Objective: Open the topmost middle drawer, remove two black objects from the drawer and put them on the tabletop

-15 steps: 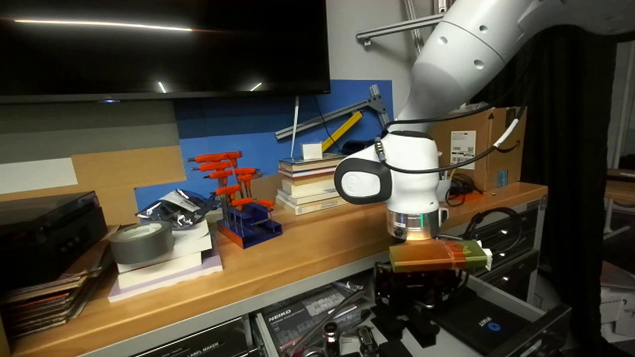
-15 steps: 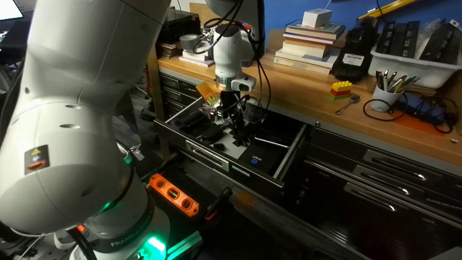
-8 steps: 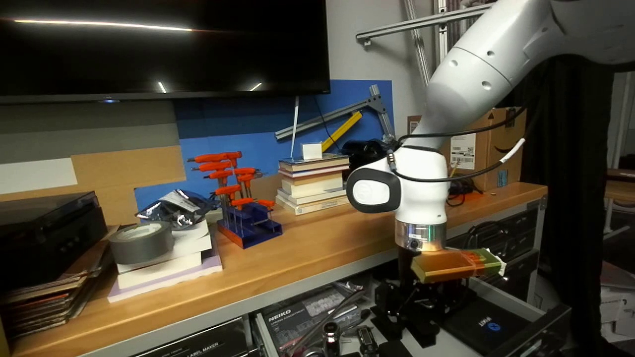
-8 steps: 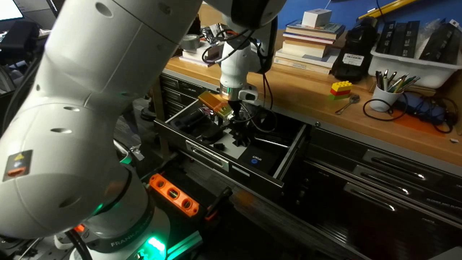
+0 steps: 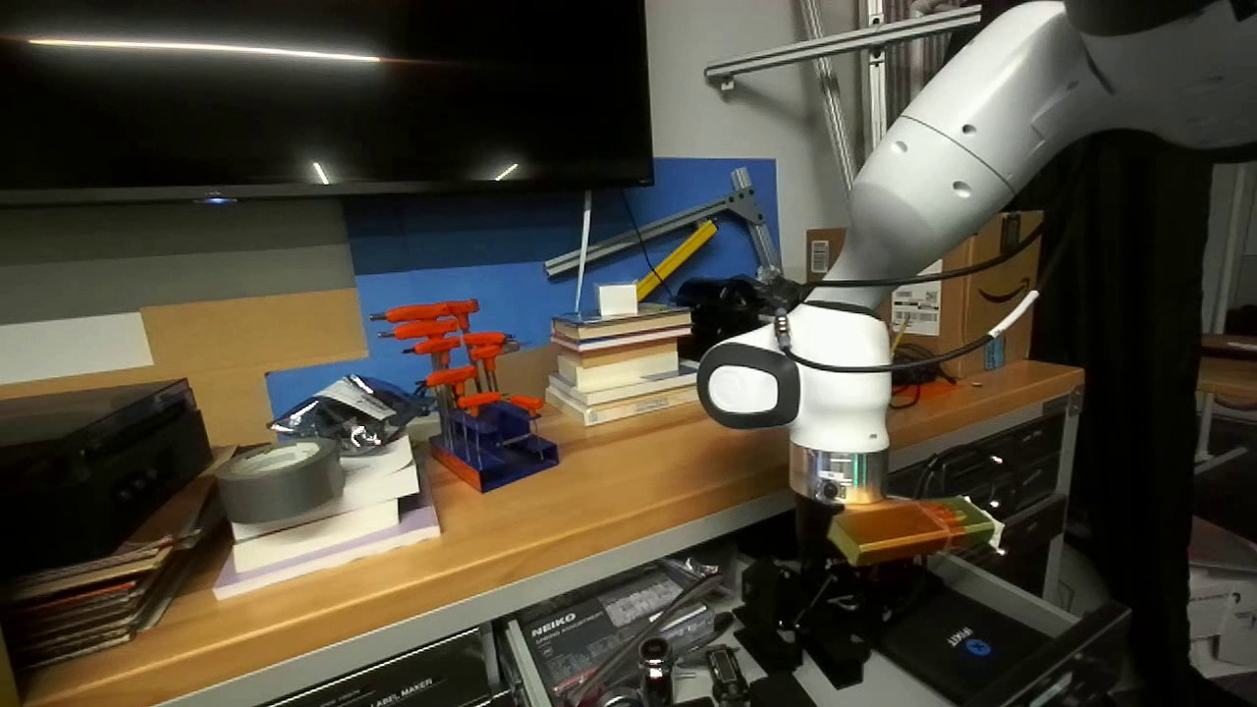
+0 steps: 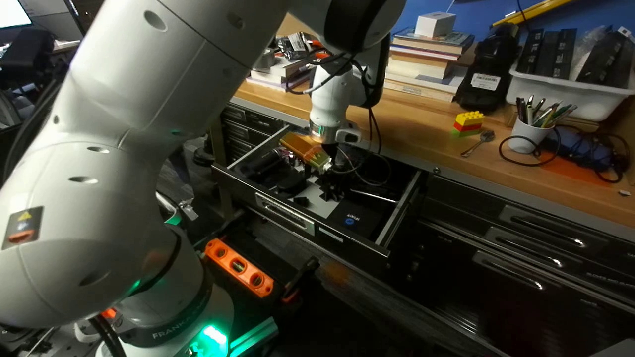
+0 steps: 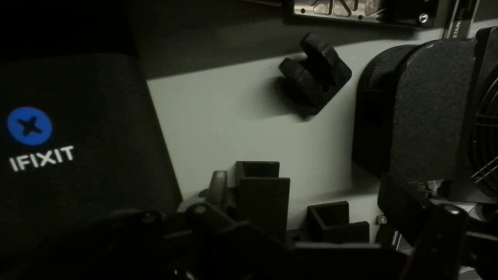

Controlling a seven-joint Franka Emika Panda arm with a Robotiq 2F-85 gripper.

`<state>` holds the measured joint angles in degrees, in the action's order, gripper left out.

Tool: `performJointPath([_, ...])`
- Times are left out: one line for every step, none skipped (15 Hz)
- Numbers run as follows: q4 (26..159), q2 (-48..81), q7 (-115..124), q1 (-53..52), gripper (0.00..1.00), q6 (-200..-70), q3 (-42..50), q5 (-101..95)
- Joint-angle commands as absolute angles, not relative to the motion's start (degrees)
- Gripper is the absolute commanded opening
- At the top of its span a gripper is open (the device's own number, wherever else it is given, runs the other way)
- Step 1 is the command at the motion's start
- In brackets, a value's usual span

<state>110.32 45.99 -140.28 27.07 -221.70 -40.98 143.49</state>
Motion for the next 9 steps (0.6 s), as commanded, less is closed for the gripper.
performJointPath([108.0,46.0,-140.5,24.2,1.00,-221.6,-37.7,143.0])
performJointPath([107.8,46.1,-140.4,23.7,1.00,-221.4,-36.9,142.7])
performJointPath([107.4,46.3,-140.4,23.2,1.00,-221.2,-36.1,142.7])
performJointPath([107.1,46.5,-140.5,22.8,1.00,-220.9,-35.5,142.7])
performJointPath([106.8,46.8,-140.7,22.5,1.00,-220.8,-34.9,142.8])
performJointPath([106.5,47.1,-140.7,22.1,1.00,-220.6,-34.4,142.8])
performJointPath([106.2,47.5,-140.9,22.0,1.00,-220.4,-34.1,142.9])
performJointPath([106.0,47.7,-140.9,21.7,1.00,-220.2,-33.8,142.9])
performJointPath([105.8,47.9,-141.0,21.7,1.00,-220.0,-33.7,143.0])
